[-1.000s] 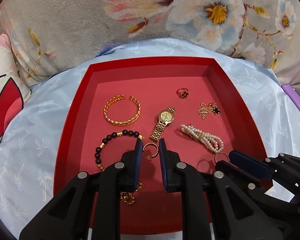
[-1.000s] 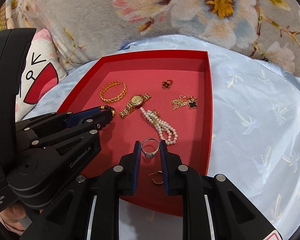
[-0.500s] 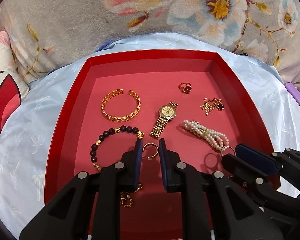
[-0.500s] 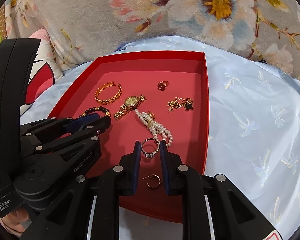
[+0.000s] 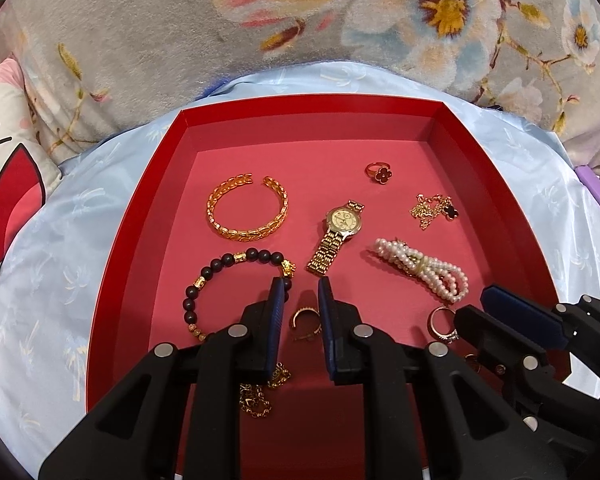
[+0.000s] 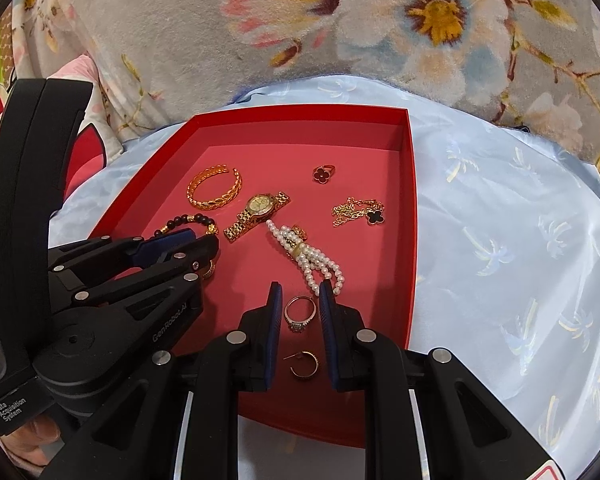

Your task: Organize jewelry

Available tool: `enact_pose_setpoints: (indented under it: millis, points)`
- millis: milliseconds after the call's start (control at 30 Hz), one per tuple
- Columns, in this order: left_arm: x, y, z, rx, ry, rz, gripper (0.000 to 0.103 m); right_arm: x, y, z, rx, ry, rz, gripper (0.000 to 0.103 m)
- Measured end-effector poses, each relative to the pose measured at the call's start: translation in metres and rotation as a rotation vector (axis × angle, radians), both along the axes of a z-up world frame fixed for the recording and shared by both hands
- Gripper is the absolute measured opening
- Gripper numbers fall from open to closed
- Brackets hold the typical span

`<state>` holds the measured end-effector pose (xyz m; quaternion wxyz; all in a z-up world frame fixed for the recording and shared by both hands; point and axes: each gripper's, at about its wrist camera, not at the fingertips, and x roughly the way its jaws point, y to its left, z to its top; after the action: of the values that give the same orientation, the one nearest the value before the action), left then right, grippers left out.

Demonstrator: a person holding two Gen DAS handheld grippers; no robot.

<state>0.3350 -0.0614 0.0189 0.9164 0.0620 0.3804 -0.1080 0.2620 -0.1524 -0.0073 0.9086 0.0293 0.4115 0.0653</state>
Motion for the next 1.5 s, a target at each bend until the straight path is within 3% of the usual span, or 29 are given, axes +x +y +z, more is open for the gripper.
enact_pose_setpoints:
  millis: [833,967,1033,1267,1433,1500]
  points:
    - [-0.008,0.002,0.002,-0.005,-0.001,0.029,0.017,-0.006,0.002,-0.001,-0.034,-0.021,0.000,0.018]
    - [-0.020,0.004,0.016,0.016,-0.045,0.045,0.017,-0.014,0.002,0.013,-0.018,-0.040,-0.001,0.022]
    - [-0.028,0.008,0.025,0.015,-0.070,0.058,0.024,-0.023,0.004,0.026,-0.024,-0.075,-0.002,0.028]
    - [-0.059,0.023,0.048,-0.006,-0.107,0.098,0.029,-0.052,0.011,0.049,-0.005,-0.109,-0.024,0.033]
    - [-0.082,0.033,0.054,0.019,-0.145,0.138,0.059,-0.071,0.015,0.047,0.021,-0.083,-0.058,0.041]
    - [-0.090,0.040,0.054,0.019,-0.153,0.154,0.064,-0.079,0.017,0.046,0.019,-0.084,-0.072,0.047]
